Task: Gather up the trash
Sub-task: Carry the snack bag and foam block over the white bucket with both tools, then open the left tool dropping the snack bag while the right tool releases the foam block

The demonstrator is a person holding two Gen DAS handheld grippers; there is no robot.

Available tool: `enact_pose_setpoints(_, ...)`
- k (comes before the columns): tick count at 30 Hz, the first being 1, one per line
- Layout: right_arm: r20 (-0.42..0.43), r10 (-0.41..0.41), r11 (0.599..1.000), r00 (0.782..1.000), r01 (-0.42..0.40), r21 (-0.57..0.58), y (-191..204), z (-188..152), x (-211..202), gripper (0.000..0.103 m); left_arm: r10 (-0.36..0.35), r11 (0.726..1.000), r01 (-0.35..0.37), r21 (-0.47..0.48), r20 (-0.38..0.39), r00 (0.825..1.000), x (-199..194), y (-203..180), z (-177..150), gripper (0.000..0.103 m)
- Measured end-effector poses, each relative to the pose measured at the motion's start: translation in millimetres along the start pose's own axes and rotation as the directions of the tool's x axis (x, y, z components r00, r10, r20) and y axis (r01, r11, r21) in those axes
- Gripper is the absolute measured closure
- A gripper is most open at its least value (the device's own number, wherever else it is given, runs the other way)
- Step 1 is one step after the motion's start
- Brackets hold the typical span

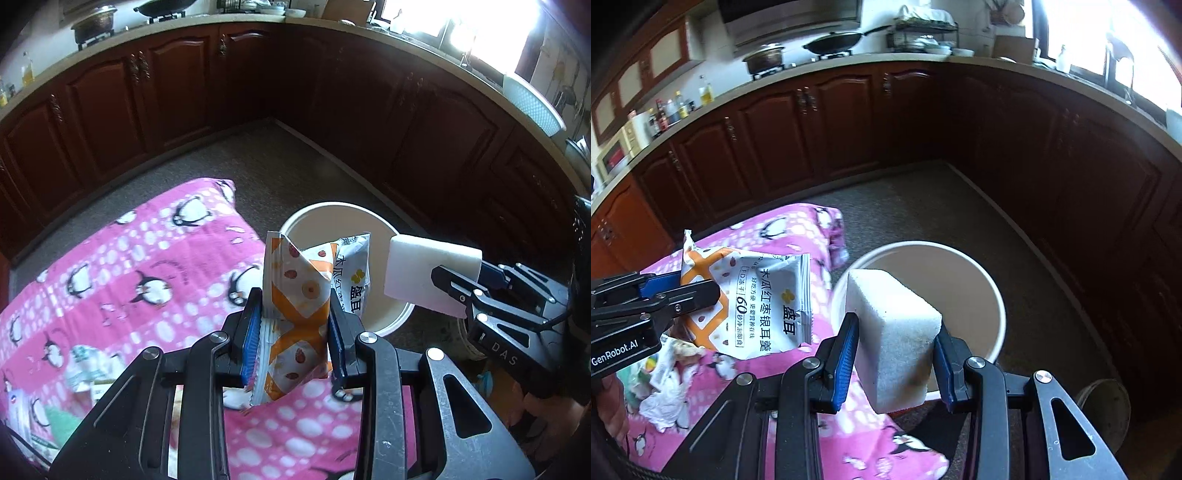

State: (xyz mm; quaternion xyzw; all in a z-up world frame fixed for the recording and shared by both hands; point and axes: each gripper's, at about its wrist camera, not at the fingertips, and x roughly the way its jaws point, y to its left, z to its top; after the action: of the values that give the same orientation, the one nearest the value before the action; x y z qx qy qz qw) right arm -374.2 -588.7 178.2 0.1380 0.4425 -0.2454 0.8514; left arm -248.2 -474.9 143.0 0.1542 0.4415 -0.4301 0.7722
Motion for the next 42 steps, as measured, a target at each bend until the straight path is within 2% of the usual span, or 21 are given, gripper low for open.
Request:
enact_pose_setpoints(14, -0.076, -0.043, 0.998, 0.996, 0.046, 0.039, -34, -4, 40, 0.067, 0.004, 1.0, -0.004, 0.0, -0.074, 0.997, 60, -23, 12, 0.073)
enact_pose_setpoints(24, -0.153, -0.058, 0.996, 0.986, 0.067, 0.057, -43, -11, 81, 0.067, 0.019, 1.0, -0.019, 0.001, -0.138, 0.99, 102, -35, 15, 0.073)
enact_pose_setpoints(26, -0.158, -0.072, 0.995, 0.985, 0.082, 0.054, -42, -12, 84, 0.064, 0.013, 1.0, -0.014, -0.002, -0.143, 0.99, 108, -34, 14, 0.07)
enact_pose_setpoints(27, -0.157, -0.076, 0.995, 0.985, 0.085, 0.054, -42, -12, 86, 0.054, 0.009, 1.0, -0.009, -0.002, -0.144, 0.99, 109, -34, 14, 0.069)
enact_pose_setpoints(28, -0.152, -0.075, 0.995, 0.985, 0.084, 0.056, -41, -12, 86, 0.05, 0.009, 1.0, -0.01, -0.004, -0.146, 0.989, 110, -34, 13, 0.068)
enact_pose_setpoints(31, -0.161, -0.071, 0.995, 0.984, 0.081, 0.057, -40, -13, 89, 0.05, 0.006, 1.0, -0.01, -0.022, -0.156, 0.988, 112, -31, 14, 0.057)
enact_pose_setpoints(36, -0.161, -0.071, 0.995, 0.984, 0.081, 0.055, -37, -15, 88, 0.05, -0.007, 0.999, 0.001, -0.043, -0.141, 0.99, 104, -26, 11, 0.05)
enact_pose_setpoints(42, -0.15, -0.067, 0.995, 0.986, 0.077, 0.063, -35, -14, 82, 0.05, -0.009, 0.999, 0.004, -0.039, -0.126, 0.992, 88, -22, 8, 0.05)
